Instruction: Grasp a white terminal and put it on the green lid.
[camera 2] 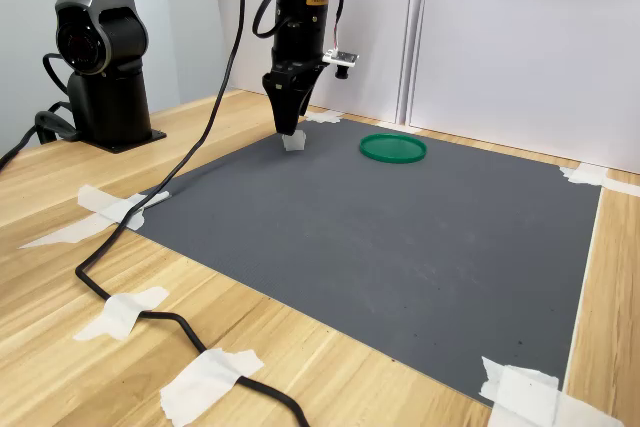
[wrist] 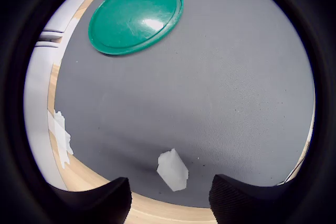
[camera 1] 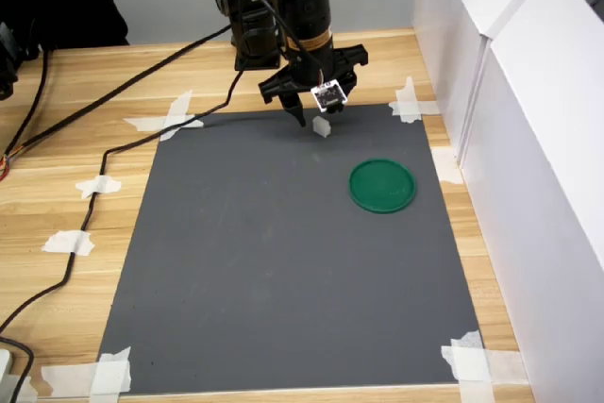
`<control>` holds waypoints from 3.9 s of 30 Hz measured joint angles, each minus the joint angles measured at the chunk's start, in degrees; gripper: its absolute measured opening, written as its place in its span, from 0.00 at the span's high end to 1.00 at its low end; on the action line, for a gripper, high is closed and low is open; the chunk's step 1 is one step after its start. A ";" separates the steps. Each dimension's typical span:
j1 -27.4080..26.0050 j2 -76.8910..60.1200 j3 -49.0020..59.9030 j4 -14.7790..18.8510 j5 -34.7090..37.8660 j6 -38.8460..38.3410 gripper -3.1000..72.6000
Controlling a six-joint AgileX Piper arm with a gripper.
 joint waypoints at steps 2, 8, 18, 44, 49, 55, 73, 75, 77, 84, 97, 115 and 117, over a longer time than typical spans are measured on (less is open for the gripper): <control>0.00 0.86 0.00 0.04 0.00 0.00 0.12; 0.00 1.96 0.00 0.04 -0.64 0.00 0.14; 0.00 3.22 0.00 -0.29 -1.96 0.00 0.42; 0.00 3.26 0.00 -2.29 -3.43 0.00 0.84; 0.00 3.26 0.00 -3.38 -3.43 0.00 0.84; 0.00 3.26 0.00 -4.05 -3.43 -0.74 0.82; -0.05 3.29 0.00 -3.70 -4.05 -3.70 0.79; -0.05 3.29 0.00 -3.63 -4.05 -3.70 0.83; -0.05 3.29 0.00 -3.56 -4.08 -3.70 0.84; -0.05 3.22 0.00 -3.49 -4.28 -4.05 0.84; -0.05 1.17 -12.72 -2.34 -0.95 -5.22 0.84; -0.05 15.67 -21.78 3.14 -2.83 -13.24 0.84; -0.05 16.26 -21.85 3.49 -3.39 -13.99 0.84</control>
